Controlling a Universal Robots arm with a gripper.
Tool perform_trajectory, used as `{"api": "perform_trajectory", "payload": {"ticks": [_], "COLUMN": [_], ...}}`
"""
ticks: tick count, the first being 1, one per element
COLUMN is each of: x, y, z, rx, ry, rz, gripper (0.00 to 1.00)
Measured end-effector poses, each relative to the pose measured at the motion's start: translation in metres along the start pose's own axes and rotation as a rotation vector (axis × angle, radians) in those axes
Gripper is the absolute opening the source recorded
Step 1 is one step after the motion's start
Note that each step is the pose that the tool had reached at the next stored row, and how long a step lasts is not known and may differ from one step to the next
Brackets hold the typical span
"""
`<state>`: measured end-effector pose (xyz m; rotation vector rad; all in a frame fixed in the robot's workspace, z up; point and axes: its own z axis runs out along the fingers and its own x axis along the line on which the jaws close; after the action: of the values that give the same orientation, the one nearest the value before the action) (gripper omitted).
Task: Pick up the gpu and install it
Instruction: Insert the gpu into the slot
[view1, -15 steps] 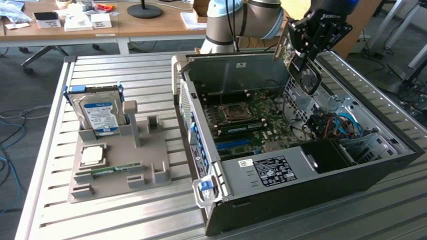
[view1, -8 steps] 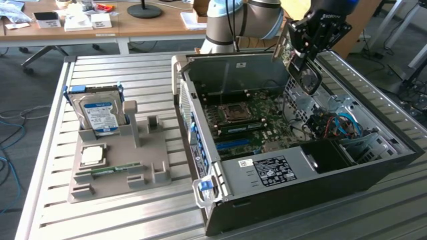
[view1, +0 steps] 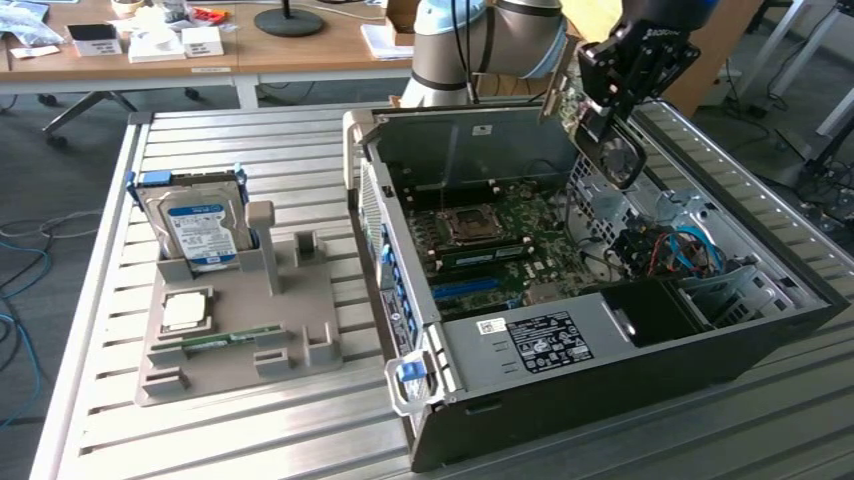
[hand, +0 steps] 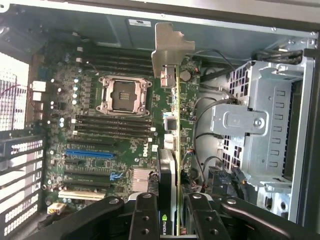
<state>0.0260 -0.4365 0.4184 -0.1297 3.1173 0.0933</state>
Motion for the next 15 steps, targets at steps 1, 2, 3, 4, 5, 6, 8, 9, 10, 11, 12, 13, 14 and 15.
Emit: {"api": "perform_trajectory", "payload": {"ticks": [1,2,3,4,5,6,8,9,10,11,12,13,14,15], "x": [0.0,0.0,0.0,0.0,0.0,0.0,0.0,0.0,0.0,0.0,0.0,0.0,0.0,0.0], "y": [0.0,0.0,0.0,0.0,0.0,0.0,0.0,0.0,0.0,0.0,0.0,0.0,0.0,0.0], "z": [0.0,0.0,0.0,0.0,0.0,0.0,0.0001,0.0001,0.0001,0.0001,0.0001,0.0001,0.0001,0.0001], "rx": [-0.0001,-0.0004,-0.0006,-0.001,-0.0014,-0.0016,-0.0023,-0.0027,-0.003,-0.0034,-0.0038,-0.0041,-0.0045,-0.0049], "ry": [0.0006,0.0012,0.0018,0.0025,0.0034,0.0043,0.0061,0.0071,0.008,0.009,0.01,0.0111,0.0121,0.0131], "rz": [-0.01,-0.019,-0.03,-0.042,-0.058,-0.073,-0.104,-0.119,-0.135,-0.153,-0.17,-0.187,-0.204,-0.221], "gripper": [0.27,0.27,0.27,0.27,0.27,0.27,0.27,0.27,0.27,0.27,0.27,0.27,0.27,0.27]}}
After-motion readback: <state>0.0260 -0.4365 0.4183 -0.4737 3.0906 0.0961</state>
